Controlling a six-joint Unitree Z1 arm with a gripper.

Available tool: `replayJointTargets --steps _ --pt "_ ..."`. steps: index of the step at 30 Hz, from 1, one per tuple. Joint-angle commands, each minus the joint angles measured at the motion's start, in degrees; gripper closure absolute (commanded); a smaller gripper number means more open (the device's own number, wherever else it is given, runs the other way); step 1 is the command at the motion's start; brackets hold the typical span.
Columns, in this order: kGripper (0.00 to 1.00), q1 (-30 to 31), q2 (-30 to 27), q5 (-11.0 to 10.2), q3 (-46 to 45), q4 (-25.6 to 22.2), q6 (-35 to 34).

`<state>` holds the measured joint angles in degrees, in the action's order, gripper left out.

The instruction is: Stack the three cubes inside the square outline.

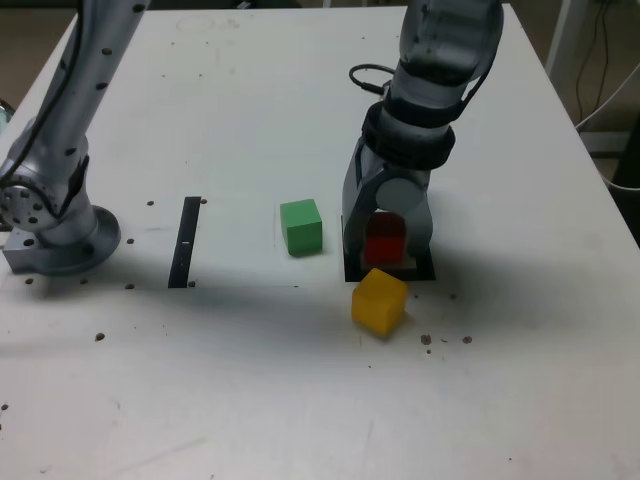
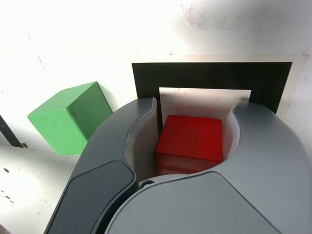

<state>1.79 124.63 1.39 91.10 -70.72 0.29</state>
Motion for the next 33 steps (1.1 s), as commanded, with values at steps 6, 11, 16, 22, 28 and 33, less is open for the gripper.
replayJointTargets --steps 6,11,16,22,28,33 --pt "0.04 -0.37 0.13 0.52 -0.54 0.74 0.59" --pt "0.02 -0.37 -0.58 0.3 -0.81 0.75 0.58" --pt "0.01 -0.38 -2.86 -0.46 -1.19 0.32 0.44" --pt "0.01 -0.38 -7.0 -2.55 -1.1 -1.94 -0.03" --pt "0.01 -0.38 -9.06 -3.8 -0.05 -4.52 -0.12" --pt "0.01 -0.33 -9.32 -3.74 -0.34 -5.01 -0.03"
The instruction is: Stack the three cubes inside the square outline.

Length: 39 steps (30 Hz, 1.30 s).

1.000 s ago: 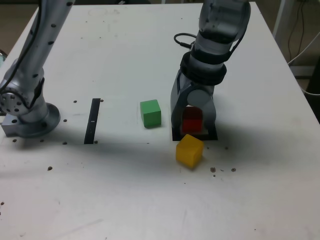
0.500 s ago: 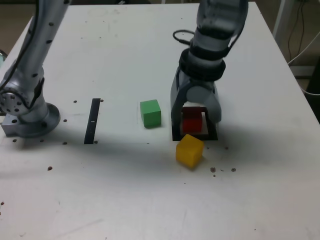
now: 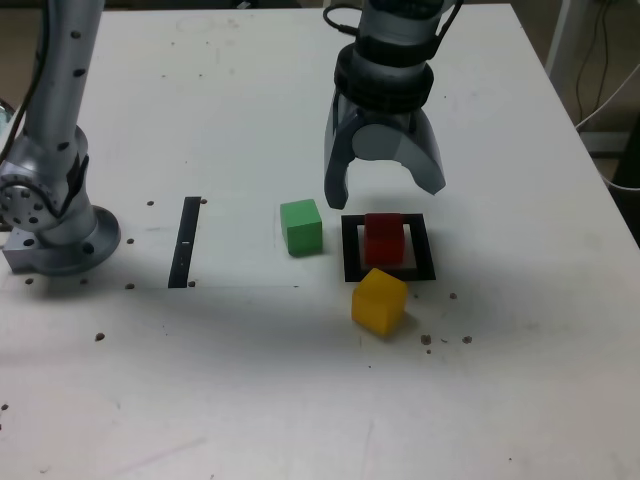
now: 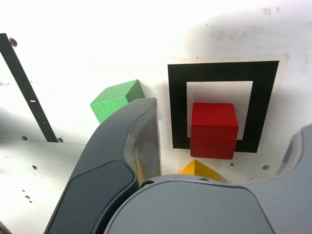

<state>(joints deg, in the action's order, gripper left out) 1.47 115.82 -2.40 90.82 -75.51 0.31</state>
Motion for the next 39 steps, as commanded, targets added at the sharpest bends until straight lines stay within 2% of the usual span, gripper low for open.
replayJointTargets --steps 1,9,18,25,31,39 --pt "0.01 0.09 -0.58 0.09 -0.21 -0.25 0.03" --pt "0.01 3.45 -2.1 0.67 -0.63 -0.95 0.45" --pt "0.01 9.76 -2.41 3.16 -0.71 -1.48 -1.8" --pt "0.01 16.39 -0.22 4.67 1.22 -1.28 -4.46" --pt "0.01 19.63 0.89 4.9 1.59 -0.87 -5.95" --pt "0.01 19.98 1.15 3.96 0.78 -0.53 -5.1"
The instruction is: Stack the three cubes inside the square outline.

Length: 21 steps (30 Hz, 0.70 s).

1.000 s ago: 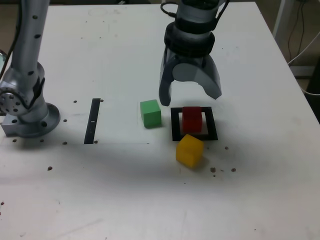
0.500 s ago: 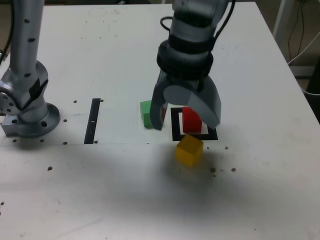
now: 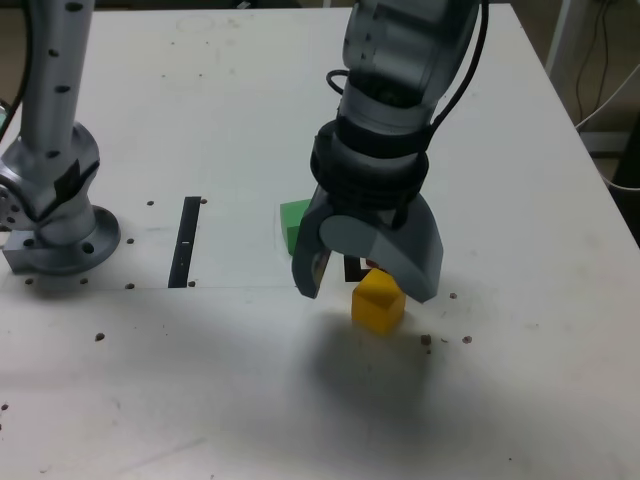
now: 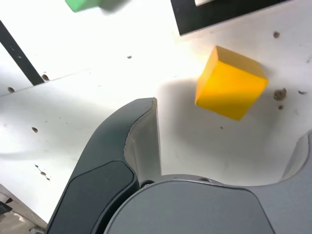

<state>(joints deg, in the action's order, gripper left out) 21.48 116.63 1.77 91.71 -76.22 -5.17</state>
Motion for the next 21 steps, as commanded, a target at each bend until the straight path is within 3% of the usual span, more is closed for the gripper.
replayJointTargets --steps 1,6,15,21 --pt "0.01 -0.04 0.41 -0.33 -0.06 0.24 0.73" --pt "0.01 -0.04 0.71 -1.12 0.24 0.51 4.6" --pt "0.02 0.34 -0.08 -5.28 -1.03 2.65 18.9" --pt "0.02 0.58 -1.22 -7.48 -2.27 4.11 22.89"
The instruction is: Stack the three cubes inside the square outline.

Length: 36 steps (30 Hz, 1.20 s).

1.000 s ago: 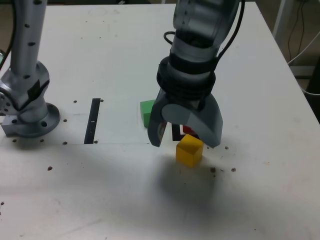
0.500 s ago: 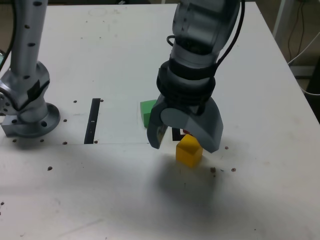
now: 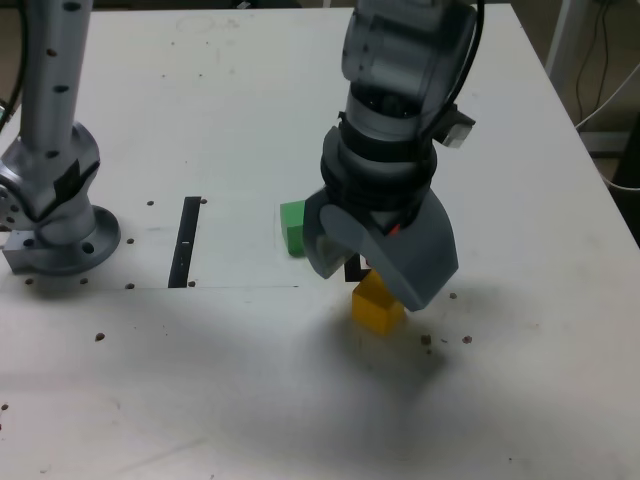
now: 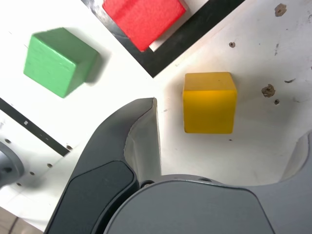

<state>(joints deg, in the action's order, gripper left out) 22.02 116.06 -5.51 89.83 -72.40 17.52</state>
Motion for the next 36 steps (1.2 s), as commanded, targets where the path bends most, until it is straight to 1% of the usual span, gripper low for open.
replayJointTargets --steps 1,7,15,26,30,36 --pt "0.02 0.04 -0.82 -0.35 -0.63 0.48 0.34" --pt "0.02 0.04 -1.23 -0.33 -1.35 0.97 0.46" --pt "0.02 0.04 0.04 -0.02 -1.9 1.96 0.2" --pt "0.03 0.04 2.4 1.22 -3.53 4.9 -0.02" --pt "0.05 0.04 2.9 1.66 -3.83 5.76 -0.07" --pt "0.1 0.04 3.58 2.52 -4.39 7.25 -0.28"
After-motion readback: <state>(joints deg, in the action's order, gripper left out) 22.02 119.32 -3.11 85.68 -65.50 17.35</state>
